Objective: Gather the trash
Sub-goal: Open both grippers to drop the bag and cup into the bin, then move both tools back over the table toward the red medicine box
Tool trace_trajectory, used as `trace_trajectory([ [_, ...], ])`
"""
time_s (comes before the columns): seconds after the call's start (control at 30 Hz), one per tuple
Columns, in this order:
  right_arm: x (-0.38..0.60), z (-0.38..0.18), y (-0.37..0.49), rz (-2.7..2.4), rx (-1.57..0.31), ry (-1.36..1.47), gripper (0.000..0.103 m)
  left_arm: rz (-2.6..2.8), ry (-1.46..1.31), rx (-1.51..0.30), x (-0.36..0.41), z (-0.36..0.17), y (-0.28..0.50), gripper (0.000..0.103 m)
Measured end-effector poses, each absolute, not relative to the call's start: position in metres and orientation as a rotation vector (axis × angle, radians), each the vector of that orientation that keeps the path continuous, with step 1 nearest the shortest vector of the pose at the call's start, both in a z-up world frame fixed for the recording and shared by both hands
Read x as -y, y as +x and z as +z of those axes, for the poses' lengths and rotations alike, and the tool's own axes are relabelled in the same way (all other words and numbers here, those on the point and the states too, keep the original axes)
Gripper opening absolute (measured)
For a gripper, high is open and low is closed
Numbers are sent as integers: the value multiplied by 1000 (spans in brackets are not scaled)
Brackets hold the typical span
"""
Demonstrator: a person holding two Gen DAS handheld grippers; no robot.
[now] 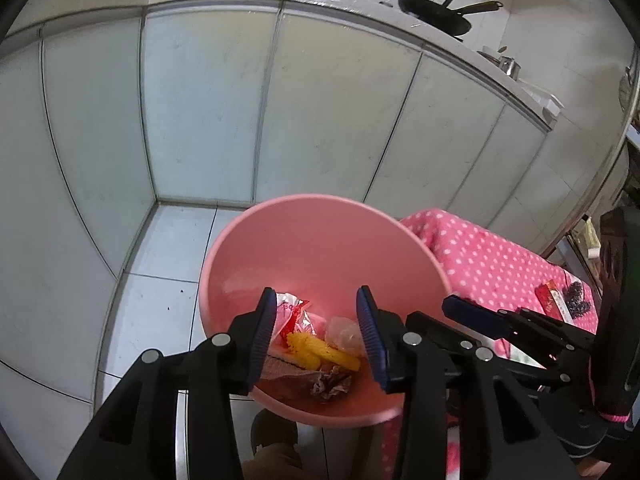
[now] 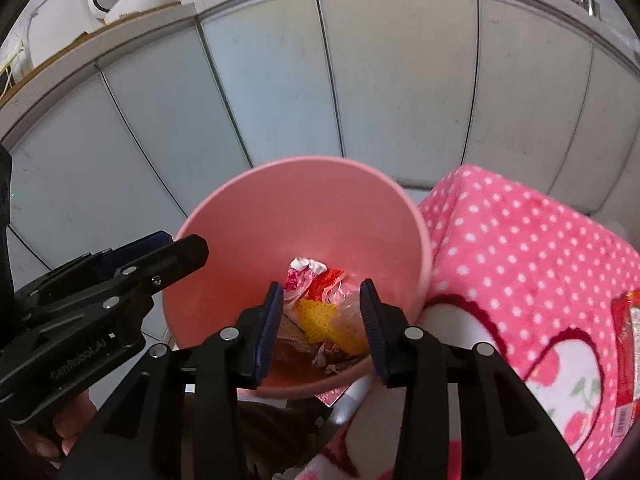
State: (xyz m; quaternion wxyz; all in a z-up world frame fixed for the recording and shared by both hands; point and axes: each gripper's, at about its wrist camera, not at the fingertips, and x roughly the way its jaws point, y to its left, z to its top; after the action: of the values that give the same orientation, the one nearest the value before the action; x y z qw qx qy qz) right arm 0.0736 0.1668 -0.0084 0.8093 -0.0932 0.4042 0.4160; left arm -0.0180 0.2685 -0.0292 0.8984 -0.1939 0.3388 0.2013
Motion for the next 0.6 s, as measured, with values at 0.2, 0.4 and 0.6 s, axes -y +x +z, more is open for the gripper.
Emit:
trace_trajectory([
  [0.2, -138, 7, 63, 876, -811, -189, 41, 428, -361, -674, -248, -9, -27, 41],
  [0.4, -100, 20, 50, 824, -768, -185, 41, 415, -332, -657, -224, 8, -32, 41],
  [0.6, -57, 28, 32, 751, -730, -193, 55, 390, -304, -663, -190, 14, -30, 41],
])
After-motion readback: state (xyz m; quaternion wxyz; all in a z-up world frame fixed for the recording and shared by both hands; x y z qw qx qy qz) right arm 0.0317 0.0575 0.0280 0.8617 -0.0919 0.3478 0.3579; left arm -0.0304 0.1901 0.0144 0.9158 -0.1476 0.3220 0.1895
